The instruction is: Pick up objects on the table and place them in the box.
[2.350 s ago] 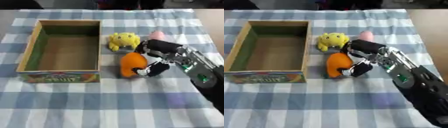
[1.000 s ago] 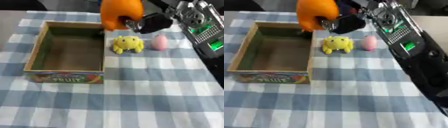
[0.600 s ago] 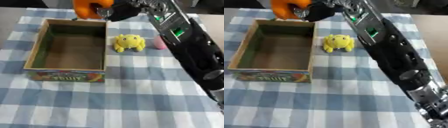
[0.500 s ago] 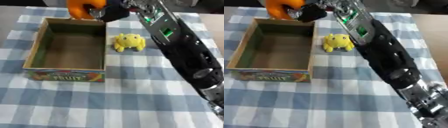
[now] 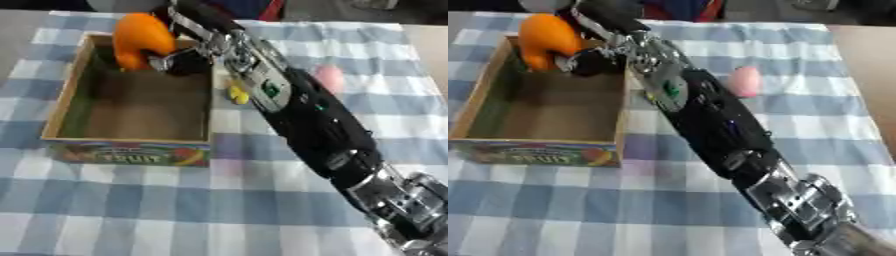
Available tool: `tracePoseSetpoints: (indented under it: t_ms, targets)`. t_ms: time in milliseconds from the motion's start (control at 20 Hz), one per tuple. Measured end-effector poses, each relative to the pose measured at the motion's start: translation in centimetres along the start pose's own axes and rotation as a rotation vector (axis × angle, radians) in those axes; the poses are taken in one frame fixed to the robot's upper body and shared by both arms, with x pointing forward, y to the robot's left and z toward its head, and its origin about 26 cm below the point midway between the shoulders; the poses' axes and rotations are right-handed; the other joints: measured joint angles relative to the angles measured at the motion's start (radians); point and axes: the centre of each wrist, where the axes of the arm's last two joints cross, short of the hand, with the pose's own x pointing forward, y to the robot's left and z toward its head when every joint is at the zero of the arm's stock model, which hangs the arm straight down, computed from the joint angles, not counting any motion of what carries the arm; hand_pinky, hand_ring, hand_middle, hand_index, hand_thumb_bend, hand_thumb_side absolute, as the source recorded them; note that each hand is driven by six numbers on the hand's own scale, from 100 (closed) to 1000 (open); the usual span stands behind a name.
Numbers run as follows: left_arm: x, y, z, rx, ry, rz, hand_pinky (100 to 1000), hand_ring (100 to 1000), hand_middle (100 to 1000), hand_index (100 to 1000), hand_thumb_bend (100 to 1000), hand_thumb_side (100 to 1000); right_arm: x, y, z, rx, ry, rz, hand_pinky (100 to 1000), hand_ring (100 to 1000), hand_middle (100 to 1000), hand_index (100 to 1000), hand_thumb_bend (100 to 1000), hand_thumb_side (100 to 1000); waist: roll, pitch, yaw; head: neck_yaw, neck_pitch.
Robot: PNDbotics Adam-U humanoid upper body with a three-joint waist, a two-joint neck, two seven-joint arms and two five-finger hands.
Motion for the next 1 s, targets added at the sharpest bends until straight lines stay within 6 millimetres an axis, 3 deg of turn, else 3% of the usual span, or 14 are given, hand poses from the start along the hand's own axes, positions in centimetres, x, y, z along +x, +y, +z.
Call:
tracePoseSetpoints:
  t_ms: [350,550,650,700,750,900,1000]
  targets:
    - [0.0,0.0,0.0,-0.002,0.001,0.003,268,602,568,801,136,813,-0.6,2.4,0.0,0.100,-0.012,0.069,626,699,511,751,100,391,0.000,0.002,0.000,-0.002,-0.008]
    - [0.0,0.0,0.0,-0.003,0.002,0.004,269,602,569,801,135,812,-0.8,2.9,0.0,0.159,-0.021,0.119,663,768,640,865,100,598,0.001,0.002,-0.001,0.000,-0.008]
    - [0.0,0.0,0.0,-0.003,0.003,0.005,269,602,569,801,136,813,-0.8,2.8,-0.1,0.190,-0.028,0.141,698,820,730,919,371,693,0.001,0.002,-0.002,0.001,-0.008]
    - [0.0,0.0,0.0,-0.003,0.003,0.005,269,602,569,801,135,813,-0.8,2.8,-0.1,0.205,-0.032,0.147,711,836,747,930,451,706,0.001,0.002,-0.002,0.001,-0.008]
    - [0.0,0.0,0.0,-0.003,0.003,0.005,269,602,569,801,135,813,-0.7,2.7,-0.2,0.217,-0.035,0.153,740,868,789,953,656,716,0.002,0.002,-0.003,0.001,-0.008]
    - [0.0,0.0,0.0,-0.003,0.003,0.005,269,602,569,801,134,812,-0.5,2.4,-0.3,0.241,-0.046,0.166,757,885,836,960,778,781,0.002,0.002,-0.006,0.001,-0.008]
    - [0.0,0.0,0.0,-0.003,0.004,0.005,269,602,570,802,135,813,-0.4,2.2,-0.3,0.245,-0.050,0.173,761,887,846,966,813,814,0.003,0.002,-0.008,0.001,-0.007]
